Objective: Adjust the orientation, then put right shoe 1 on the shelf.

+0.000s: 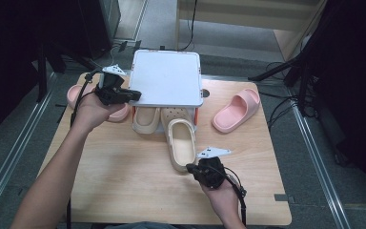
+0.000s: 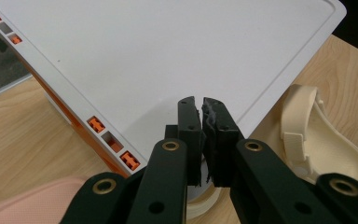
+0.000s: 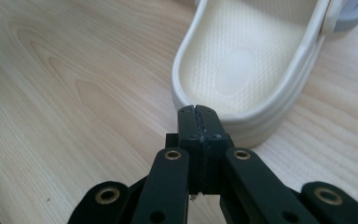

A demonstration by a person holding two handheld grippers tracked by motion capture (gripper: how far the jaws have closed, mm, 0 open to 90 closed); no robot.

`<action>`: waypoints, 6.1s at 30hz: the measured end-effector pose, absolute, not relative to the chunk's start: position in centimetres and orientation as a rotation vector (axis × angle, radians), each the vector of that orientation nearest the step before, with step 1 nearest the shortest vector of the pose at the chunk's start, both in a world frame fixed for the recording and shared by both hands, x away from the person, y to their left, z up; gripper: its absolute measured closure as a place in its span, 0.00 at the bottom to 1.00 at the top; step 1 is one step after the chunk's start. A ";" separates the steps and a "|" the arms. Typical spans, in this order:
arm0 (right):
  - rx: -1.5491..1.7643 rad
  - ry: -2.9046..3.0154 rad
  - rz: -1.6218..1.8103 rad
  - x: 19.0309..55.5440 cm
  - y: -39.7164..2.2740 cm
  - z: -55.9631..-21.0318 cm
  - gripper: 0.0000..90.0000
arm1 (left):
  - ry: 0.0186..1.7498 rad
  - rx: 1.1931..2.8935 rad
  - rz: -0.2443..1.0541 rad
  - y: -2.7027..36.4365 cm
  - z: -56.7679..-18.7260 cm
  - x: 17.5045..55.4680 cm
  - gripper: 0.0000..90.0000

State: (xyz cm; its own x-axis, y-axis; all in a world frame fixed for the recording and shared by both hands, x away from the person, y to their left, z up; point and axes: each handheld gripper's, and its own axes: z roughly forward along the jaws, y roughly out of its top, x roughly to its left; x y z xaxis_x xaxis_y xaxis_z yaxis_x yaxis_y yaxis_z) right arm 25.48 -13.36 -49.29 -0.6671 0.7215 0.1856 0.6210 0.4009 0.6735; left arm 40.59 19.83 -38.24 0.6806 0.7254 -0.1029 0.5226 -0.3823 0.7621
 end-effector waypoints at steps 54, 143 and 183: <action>1.223 2.450 1.042 33.9 -9.2 -50.2 1.00 | 0.972 2.063 0.279 20.0 -38.3 40.7 0.99; 1.135 2.454 1.314 34.1 -19.4 -46.8 0.49 | 1.479 1.893 0.302 31.8 -48.5 41.9 0.99; 1.149 2.514 1.234 33.9 -18.8 -47.9 0.47 | 1.536 1.914 0.282 34.4 -50.7 41.6 0.97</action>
State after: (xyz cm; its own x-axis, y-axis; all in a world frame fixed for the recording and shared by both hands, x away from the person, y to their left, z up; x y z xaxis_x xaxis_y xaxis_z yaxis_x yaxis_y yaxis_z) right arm 33.86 -18.81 -47.90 -0.7061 0.6750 0.2140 0.5821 0.3814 0.7181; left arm 41.63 34.39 -50.66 0.2871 0.9302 -0.2288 0.7879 -0.0935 0.6087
